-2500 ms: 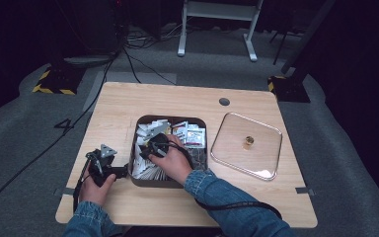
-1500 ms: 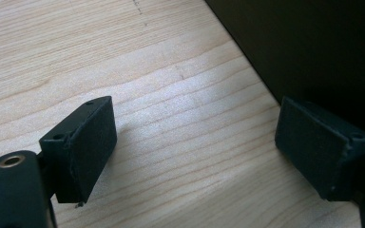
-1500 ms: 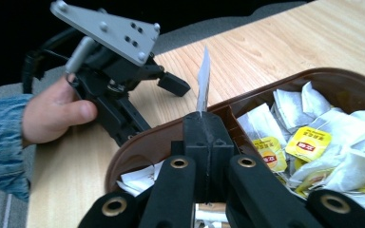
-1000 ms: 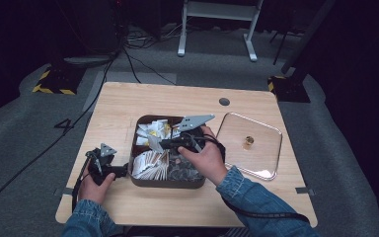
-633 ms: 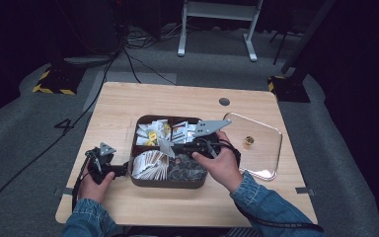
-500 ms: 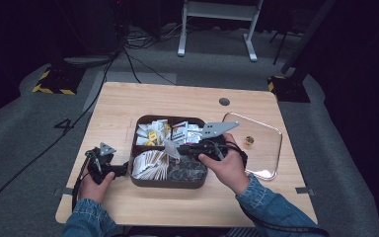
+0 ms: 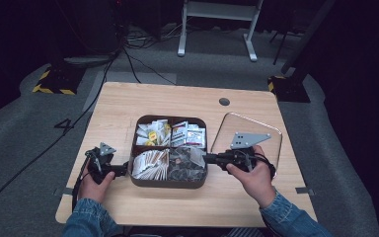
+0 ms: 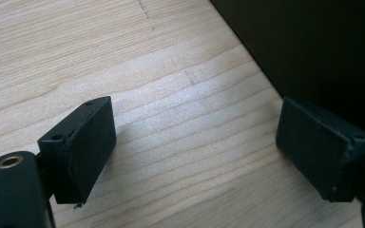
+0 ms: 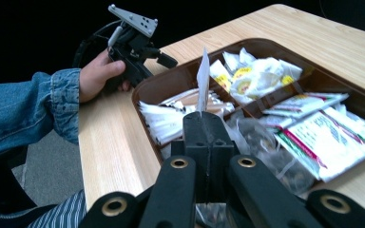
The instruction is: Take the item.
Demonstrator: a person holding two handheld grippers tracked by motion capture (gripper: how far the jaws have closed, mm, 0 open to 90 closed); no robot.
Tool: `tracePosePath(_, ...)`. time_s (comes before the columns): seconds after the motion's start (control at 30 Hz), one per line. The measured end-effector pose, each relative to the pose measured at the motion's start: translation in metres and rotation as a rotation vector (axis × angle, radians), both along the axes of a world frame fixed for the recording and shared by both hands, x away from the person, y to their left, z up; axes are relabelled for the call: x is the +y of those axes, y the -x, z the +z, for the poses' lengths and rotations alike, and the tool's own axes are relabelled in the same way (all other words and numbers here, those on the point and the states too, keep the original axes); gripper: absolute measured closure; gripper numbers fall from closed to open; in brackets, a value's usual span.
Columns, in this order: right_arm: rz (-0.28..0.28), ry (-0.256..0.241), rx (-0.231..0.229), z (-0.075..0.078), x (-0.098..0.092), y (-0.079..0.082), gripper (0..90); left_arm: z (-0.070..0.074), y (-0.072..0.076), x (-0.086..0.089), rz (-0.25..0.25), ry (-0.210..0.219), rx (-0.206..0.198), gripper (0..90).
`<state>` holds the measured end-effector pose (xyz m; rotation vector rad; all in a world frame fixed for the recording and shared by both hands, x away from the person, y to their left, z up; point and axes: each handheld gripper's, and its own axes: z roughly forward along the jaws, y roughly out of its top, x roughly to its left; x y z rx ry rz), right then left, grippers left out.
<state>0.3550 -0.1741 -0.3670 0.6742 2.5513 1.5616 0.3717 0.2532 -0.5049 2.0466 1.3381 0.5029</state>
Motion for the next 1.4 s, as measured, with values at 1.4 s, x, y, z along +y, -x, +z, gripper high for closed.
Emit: tracePosePath(1.4, -0.126, 0.092, 0.202, -0.095, -0.07, 0.024, 90.0, 0.0, 0.0, 0.0, 0.001, 0.001, 0.0, 13.6)
